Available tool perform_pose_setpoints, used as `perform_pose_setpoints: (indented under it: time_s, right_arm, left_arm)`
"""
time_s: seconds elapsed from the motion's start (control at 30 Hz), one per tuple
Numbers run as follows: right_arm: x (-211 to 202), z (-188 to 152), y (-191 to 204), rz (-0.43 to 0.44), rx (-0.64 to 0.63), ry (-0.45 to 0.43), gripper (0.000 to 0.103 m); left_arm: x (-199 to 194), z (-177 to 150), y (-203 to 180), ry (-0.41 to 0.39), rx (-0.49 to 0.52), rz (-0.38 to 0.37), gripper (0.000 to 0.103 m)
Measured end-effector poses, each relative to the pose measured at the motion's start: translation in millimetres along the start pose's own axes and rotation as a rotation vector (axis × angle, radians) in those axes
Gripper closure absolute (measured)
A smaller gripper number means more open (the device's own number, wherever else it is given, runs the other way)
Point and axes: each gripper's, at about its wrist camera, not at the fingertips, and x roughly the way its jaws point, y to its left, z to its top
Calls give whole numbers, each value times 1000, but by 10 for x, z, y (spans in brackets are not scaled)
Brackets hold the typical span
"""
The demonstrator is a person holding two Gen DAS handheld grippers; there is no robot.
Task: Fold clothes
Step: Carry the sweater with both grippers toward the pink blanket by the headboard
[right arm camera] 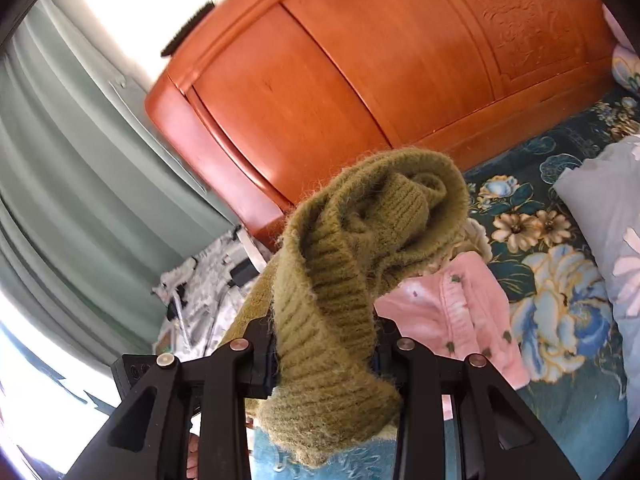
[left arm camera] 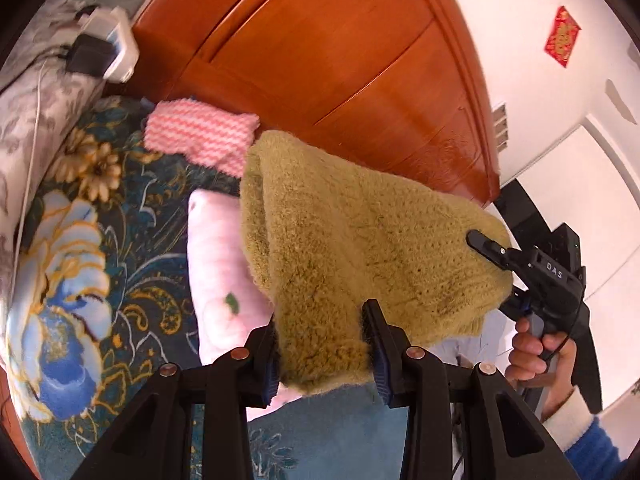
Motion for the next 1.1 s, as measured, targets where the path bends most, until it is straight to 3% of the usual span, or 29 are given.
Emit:
perform_pose_setpoints:
  time_s: [0.13,0.2,0.37,0.5,0.63,0.8,0.83,0.9,0.97,1.03,1.1]
  right_arm:
    - [699,-120,-381,-158,24,208,67]
    - [825,-221,-511,-205,30,249,67]
    - [761,-19,-401,-162,-7,200,67]
    - [826,-57,-469,-177,5,219,67]
    - [911,-131,-565,-200,23,248,66]
    - [897,-205,-752,-192,89,251,58]
    - [830,-185,-792,-194,103,242,56]
    - [696,-146,-872,-198,132,224,56]
    - [496,-101,-991,-214,191,184,56]
    - [271,-74,-1068,-251,248,126,56]
    - [117,-74,-1037,-287,255,87,56]
  left_arm:
    - [289,-323,298,86,-75,24,64]
    - [297,-367,311,80,-72,26,64]
    - [76,-299,62,-56,21,62,66]
    - [-95,-310,-55,-135,79,86,66]
    - [118,-414,202,-24,6,125,66]
    - [-59,-427,459,18,-115,57,62]
    - [-95,-429,511,27,-139,43,61]
    - [-166,-434,614,44,-187,16,46]
    - [-237,-439,717,61,-235,-11,45]
    - [-352,-393,747,32,-258,-4,45]
    - [-407,-255,598,-11,-191,41,45]
